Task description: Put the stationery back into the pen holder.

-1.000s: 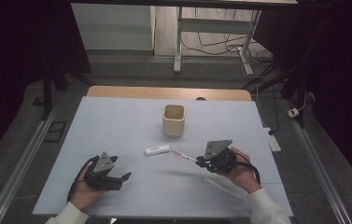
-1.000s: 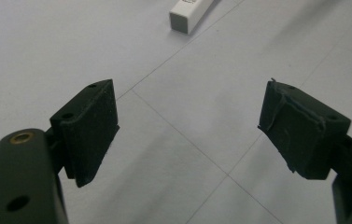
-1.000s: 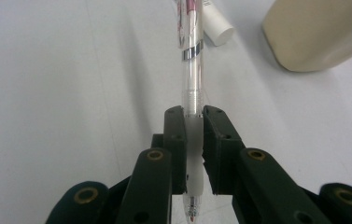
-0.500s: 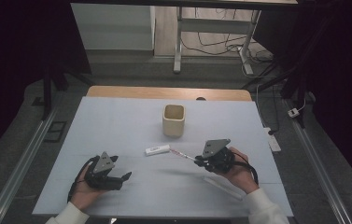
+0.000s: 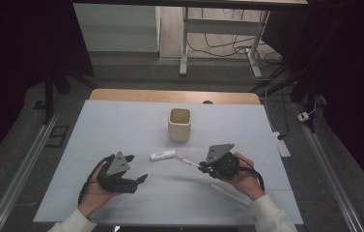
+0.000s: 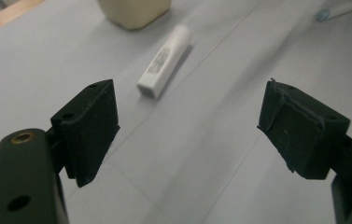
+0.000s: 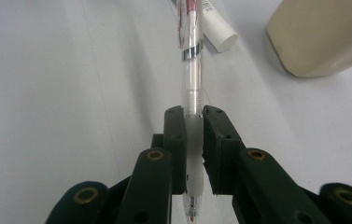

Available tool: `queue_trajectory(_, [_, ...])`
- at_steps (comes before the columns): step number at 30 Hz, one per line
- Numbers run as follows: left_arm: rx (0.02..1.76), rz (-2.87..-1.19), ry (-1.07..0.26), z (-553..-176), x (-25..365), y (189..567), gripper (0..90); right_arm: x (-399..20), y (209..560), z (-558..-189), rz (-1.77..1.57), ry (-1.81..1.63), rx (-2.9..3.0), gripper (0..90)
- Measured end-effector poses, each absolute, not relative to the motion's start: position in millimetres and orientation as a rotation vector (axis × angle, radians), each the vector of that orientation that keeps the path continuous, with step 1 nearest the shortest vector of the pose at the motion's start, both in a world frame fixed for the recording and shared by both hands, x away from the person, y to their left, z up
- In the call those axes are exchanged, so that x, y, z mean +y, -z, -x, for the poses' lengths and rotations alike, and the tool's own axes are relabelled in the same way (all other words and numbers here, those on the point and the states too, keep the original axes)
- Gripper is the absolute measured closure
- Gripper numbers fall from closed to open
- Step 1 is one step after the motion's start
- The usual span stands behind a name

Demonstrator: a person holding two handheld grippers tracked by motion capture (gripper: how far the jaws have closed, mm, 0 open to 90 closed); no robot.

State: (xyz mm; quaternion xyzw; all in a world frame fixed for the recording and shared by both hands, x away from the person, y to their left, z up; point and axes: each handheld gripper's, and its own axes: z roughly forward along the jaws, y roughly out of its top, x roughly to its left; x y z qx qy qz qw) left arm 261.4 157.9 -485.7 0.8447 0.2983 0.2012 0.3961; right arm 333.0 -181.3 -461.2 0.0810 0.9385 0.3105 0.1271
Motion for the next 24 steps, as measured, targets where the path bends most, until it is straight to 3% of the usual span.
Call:
queue_trajectory(11, [0.626,-2.199,-0.521,-277,116,463,20.1,-177,464,-333,-0.232,-0.892,2.756,79.4])
queue_trajectory(24, [0.548,-2.287,-0.496,-287,84,466,21.8,-169,470,-332,-0.215,-0.879,2.790,79.4])
